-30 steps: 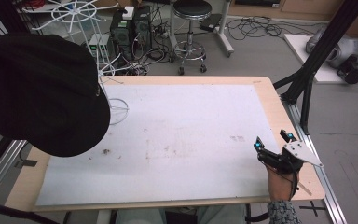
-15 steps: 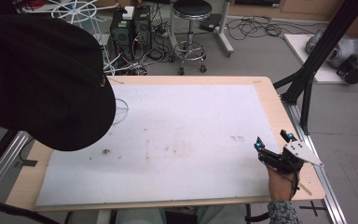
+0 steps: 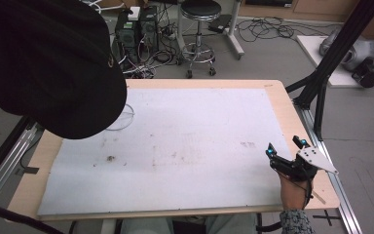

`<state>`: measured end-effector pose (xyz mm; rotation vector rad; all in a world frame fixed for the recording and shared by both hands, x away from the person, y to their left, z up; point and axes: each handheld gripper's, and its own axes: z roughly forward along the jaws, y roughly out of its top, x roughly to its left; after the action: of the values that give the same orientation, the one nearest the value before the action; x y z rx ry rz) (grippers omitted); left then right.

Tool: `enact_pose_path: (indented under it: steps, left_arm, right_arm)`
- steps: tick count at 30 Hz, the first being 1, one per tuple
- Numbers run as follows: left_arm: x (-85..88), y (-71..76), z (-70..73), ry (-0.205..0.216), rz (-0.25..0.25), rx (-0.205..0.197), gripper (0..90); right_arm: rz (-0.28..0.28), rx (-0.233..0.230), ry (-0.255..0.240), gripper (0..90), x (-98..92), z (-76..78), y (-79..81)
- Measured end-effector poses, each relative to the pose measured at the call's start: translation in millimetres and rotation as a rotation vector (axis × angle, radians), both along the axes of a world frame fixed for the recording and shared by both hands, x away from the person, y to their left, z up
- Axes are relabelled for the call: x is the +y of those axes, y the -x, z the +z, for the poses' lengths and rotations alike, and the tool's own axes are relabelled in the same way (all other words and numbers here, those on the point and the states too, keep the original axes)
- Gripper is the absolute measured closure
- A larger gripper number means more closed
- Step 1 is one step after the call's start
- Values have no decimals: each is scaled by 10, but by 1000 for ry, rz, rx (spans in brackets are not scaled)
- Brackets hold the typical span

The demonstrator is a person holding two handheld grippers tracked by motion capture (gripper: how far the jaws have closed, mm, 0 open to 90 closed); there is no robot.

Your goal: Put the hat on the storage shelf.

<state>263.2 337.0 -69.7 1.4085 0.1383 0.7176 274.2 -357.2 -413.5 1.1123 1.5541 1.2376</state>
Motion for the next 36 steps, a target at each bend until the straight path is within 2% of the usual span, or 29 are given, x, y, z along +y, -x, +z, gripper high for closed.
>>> enact_pose_path:
  steps: [6,10,16,30,36]
  left_arm:
    - [-5,-138,-15,28,64,10,709]
    - [-24,-250,-62,13,108,34,709]
    - [-70,-392,-185,-19,148,69,707]
    - [-37,-437,-533,-4,146,90,689]
    - [-47,-436,-685,-37,162,94,687]
  right_arm:
    - [6,3,5,99,3,-1,-2]
    - [5,4,5,99,-1,-3,-3]
    - [5,3,4,99,-3,-5,-4]
    - [10,7,6,99,0,-8,-7]
    - [7,13,3,99,0,-11,-5]
